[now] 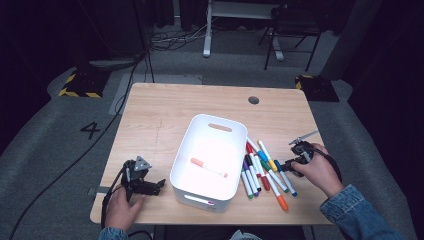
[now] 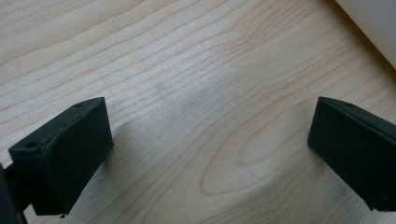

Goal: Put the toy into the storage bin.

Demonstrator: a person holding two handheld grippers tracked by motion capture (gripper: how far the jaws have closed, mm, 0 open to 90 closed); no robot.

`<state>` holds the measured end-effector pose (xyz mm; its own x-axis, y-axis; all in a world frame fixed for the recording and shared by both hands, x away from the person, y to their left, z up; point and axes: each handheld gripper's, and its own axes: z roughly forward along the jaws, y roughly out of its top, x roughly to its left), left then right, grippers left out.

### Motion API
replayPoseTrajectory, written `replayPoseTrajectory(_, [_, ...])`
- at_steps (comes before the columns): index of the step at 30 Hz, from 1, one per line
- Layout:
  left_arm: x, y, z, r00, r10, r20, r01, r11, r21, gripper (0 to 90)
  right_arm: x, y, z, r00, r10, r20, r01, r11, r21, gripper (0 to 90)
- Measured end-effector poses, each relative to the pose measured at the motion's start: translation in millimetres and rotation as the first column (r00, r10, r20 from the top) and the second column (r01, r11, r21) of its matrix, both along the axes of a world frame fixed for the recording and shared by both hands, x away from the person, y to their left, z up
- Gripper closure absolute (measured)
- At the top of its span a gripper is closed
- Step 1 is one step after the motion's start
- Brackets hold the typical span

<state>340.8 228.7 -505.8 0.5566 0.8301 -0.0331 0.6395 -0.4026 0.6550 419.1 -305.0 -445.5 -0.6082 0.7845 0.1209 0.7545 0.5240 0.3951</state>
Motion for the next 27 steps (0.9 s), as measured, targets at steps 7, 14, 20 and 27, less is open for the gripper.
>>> replayPoseTrajectory(7, [0.0, 0.0, 0.0, 1.0, 0.0, 0.0, 0.0, 1.0, 0.0, 0.0, -9.0, -4.3, -9.6, 0.9988, -0.01, -0.049, 0.009, 0.9999, -0.01, 66.7])
replayPoseTrajectory(14, [0.1, 0.0, -0.1, 1.0, 0.001, 0.003, -0.001, 1.0, 0.002, 0.0, -10.6, -5.1, -17.2, 0.9976, -0.031, -0.063, 0.027, 0.9982, -0.054, 71.3])
replayPoseTrajectory(20, [0.0, -0.1, -0.1, 1.0, 0.001, 0.001, -0.001, 1.0, 0.0, 0.0, -10.8, -6.1, -17.4, 0.9964, -0.066, -0.054, 0.062, 0.9955, -0.072, 76.8])
replayPoseTrajectory(27, [0.1, 0.0, 0.0, 1.0, 0.0, 0.002, 0.0, 1.0, 0.001, 0.0, -10.5, -7.1, -16.2, 0.9968, -0.07, -0.037, 0.068, 0.9955, -0.066, 77.1])
